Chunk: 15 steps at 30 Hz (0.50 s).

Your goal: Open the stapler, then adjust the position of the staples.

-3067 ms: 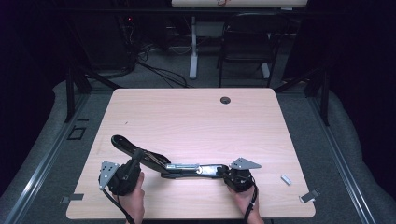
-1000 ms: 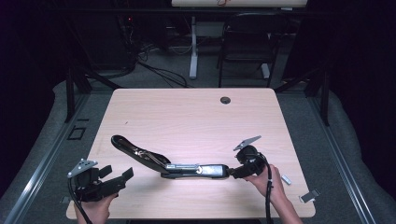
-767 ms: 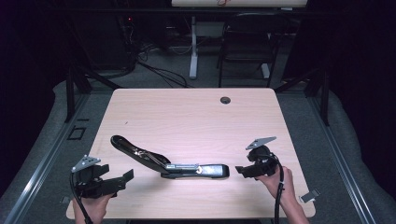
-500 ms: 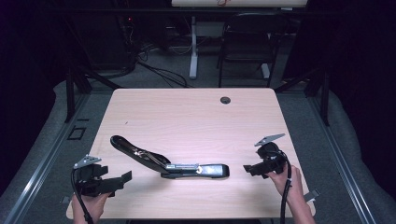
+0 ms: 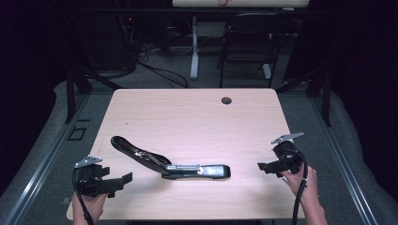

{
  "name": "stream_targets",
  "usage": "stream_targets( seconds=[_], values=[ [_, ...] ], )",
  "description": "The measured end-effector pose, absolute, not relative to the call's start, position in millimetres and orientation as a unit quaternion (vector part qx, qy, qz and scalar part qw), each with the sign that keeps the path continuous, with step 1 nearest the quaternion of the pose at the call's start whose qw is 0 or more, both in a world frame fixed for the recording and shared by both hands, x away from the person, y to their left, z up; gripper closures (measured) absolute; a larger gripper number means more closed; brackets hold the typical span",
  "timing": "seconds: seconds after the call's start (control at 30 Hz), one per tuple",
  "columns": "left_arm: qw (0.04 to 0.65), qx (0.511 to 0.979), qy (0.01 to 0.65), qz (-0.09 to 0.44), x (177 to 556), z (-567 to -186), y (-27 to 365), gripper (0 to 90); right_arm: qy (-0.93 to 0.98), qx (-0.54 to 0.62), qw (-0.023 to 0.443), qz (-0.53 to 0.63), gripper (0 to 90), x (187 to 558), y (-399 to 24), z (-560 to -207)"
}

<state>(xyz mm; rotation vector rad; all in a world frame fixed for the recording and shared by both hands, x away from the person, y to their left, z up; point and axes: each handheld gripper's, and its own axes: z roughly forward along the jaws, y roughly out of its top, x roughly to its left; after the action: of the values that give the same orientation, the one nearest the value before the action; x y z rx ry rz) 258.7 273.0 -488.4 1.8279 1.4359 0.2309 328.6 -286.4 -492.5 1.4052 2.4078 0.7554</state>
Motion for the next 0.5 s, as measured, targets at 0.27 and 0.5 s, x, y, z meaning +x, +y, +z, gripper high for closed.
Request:
stream_targets(
  seconds=[0.27,0.5],
  values=[
    [0.387,0.730,0.554,0.097,257.7,-488.8,268.1,0.1,0.832,0.486,0.135,0.230,15.7,328.8,-291.3,-491.9],
    [0.394,0.729,0.552,0.094,258.0,-488.7,269.1,0.1,0.857,0.482,0.083,0.165,18.9,332.6,-298.3,-503.8]
  ],
)
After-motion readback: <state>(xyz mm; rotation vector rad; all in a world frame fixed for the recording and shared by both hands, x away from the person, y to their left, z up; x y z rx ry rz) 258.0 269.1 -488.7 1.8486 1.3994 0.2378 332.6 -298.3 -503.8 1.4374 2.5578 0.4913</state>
